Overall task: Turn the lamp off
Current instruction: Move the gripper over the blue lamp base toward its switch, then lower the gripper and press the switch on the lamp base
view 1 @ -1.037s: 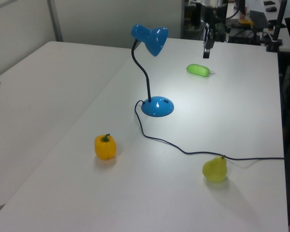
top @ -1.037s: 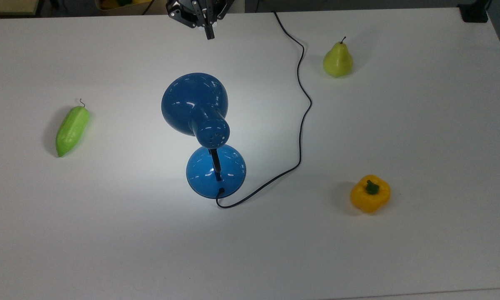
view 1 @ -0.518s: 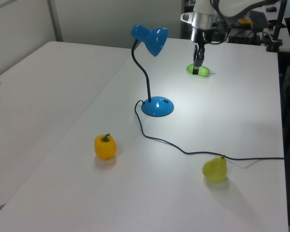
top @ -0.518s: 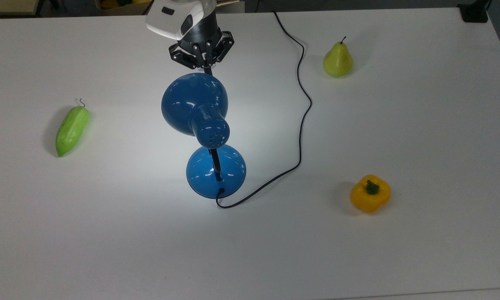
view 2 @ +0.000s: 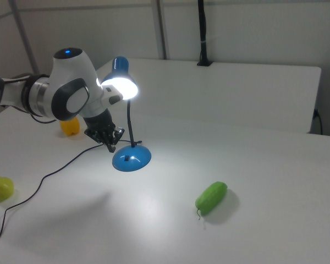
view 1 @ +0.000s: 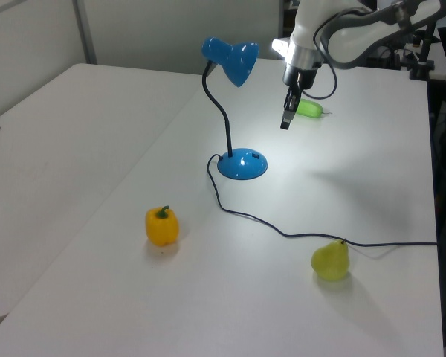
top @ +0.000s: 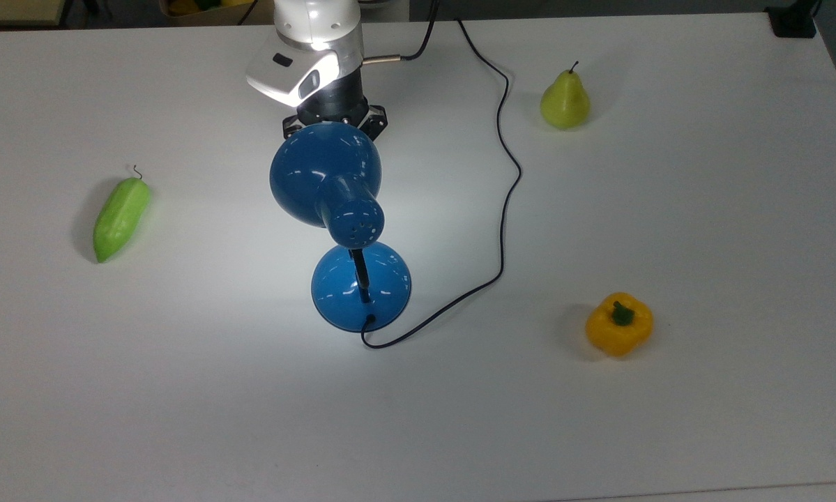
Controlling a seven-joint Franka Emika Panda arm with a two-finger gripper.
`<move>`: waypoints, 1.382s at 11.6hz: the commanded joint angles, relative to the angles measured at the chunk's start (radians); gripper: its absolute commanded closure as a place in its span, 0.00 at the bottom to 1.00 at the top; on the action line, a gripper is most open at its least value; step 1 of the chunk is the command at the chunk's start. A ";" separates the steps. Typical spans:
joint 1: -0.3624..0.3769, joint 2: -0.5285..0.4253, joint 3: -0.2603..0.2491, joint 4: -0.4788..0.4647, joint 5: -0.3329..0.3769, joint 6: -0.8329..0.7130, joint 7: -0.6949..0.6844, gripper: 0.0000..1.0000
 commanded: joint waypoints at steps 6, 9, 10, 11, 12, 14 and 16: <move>0.005 0.136 0.004 -0.008 -0.069 0.257 0.135 1.00; 0.009 0.169 0.004 -0.009 -0.069 0.319 0.135 1.00; 0.010 0.178 0.005 -0.009 -0.069 0.343 0.135 1.00; 0.010 0.182 0.005 -0.011 -0.069 0.366 0.135 1.00; 0.010 0.188 0.005 -0.011 -0.069 0.369 0.135 1.00; 0.010 0.205 0.005 -0.011 -0.069 0.389 0.135 1.00; 0.012 0.208 0.005 -0.011 -0.070 0.395 0.135 1.00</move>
